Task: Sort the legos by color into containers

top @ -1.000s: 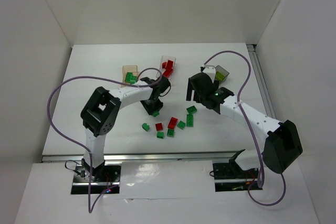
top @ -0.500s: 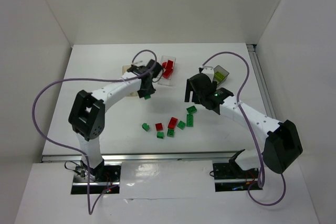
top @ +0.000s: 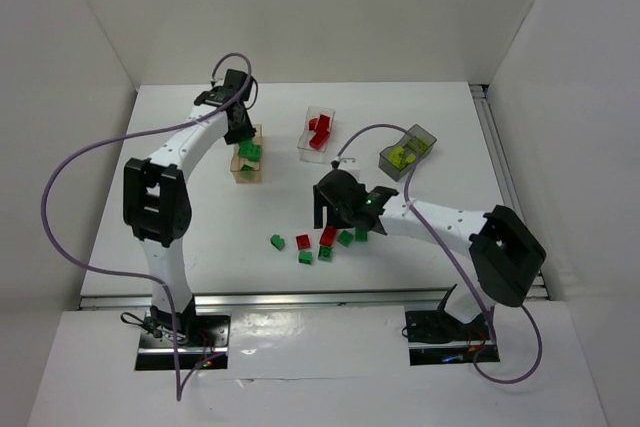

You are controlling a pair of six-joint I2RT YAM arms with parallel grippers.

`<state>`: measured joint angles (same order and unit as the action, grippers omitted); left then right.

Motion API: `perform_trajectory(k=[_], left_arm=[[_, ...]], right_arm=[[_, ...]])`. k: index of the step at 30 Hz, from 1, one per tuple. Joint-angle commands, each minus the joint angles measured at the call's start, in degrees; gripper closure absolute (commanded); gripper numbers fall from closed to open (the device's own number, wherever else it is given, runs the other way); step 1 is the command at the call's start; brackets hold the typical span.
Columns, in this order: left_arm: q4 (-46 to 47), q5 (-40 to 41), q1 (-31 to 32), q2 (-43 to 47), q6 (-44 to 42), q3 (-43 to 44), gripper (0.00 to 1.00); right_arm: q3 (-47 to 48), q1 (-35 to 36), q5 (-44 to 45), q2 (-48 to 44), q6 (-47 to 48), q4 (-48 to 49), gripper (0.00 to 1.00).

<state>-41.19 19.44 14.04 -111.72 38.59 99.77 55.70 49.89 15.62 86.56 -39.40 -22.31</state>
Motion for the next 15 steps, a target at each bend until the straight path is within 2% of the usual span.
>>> perform_trajectory(k=[1,2,4,8,9,15], left_arm=[[0.8,-3.7,-0.6,-4.0,-4.0,4.0,0.79],[0.8,-3.7,-0.6,-5.3,-4.0,4.6,0.78],[0.3,-4.2,-1.3,-6.0,-4.0,4.6,0.61],[0.3,-6.2,-1.9,-6.8,-4.7,5.2,0.05],[0.3,-7.0,-1.9,-5.8,-4.7,4.1,0.00],[2.2,-8.7,-0.4,1.1,-5.5,0.9,0.00]], right_arm=[[2.6,0.2,2.0,2.0,-2.9,1.4,0.18],[2.6,0.2,2.6,2.0,-2.9,0.8,0.18],[3.1,0.2,2.6,2.6,-3.5,0.8,0.18],[2.6,0.2,2.0,2.6,-4.5,0.8,0.20],[2.6,0.2,2.0,3.2,-4.5,0.1,0.22],[2.0,0.8,0.0,5.6,-3.5,0.1,0.26]])
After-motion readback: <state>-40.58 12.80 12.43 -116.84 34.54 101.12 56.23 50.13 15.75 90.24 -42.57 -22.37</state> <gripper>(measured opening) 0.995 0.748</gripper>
